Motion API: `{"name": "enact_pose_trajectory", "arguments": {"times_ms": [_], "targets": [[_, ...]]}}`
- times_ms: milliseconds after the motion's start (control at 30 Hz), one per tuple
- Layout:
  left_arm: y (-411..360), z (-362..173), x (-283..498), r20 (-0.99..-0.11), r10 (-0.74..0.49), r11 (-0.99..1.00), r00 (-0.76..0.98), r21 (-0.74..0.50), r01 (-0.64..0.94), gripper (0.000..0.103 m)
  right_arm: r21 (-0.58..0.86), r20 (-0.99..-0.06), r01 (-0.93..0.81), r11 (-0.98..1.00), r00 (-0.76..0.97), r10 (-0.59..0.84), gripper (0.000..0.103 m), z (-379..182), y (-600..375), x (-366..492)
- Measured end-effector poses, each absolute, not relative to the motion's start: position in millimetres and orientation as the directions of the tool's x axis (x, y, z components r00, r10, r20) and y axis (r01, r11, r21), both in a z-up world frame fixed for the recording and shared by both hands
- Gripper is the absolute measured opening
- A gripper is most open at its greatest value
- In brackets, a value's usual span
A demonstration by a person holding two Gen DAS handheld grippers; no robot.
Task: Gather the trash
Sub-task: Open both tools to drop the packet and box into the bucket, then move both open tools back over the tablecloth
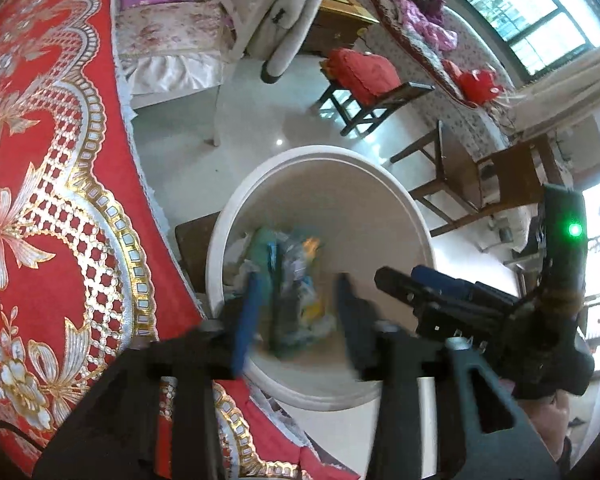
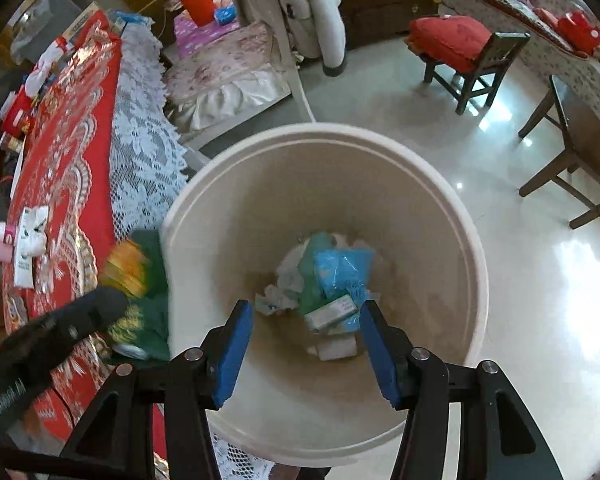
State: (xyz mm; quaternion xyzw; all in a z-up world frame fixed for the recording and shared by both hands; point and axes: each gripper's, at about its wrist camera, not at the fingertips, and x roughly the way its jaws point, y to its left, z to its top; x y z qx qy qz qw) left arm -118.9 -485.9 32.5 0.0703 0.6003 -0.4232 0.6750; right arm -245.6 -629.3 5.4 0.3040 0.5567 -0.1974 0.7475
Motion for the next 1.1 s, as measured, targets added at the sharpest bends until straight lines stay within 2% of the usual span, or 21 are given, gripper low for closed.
{"name": "enact_pose_trajectory", "arguments": {"times_ms": [233, 433, 1100], "targets": [[-451, 45, -111, -0.878, -0.477, 0.650, -0.031, -0.377, 0.660, 0.043, 0.227, -0.947, 0.658, 0.718, 0.322, 0.005, 0.054, 21, -613, -245], [-392, 50, -87, -0.891, -0.452, 0.732, 0.050, -0.339, 0.591, 0.043, 0.261, -0.929, 0.607, 0.751, 0.369, 0.026, 0.054, 34, -575, -220], [-147, 56, -22, -0.908, -0.320, 0.942, 0.269, -0.276, 0.190, 0.043, 0.308, -0.898, 0.188, 0.933, 0.383, 0.219, 0.054, 55, -376, -93]]}}
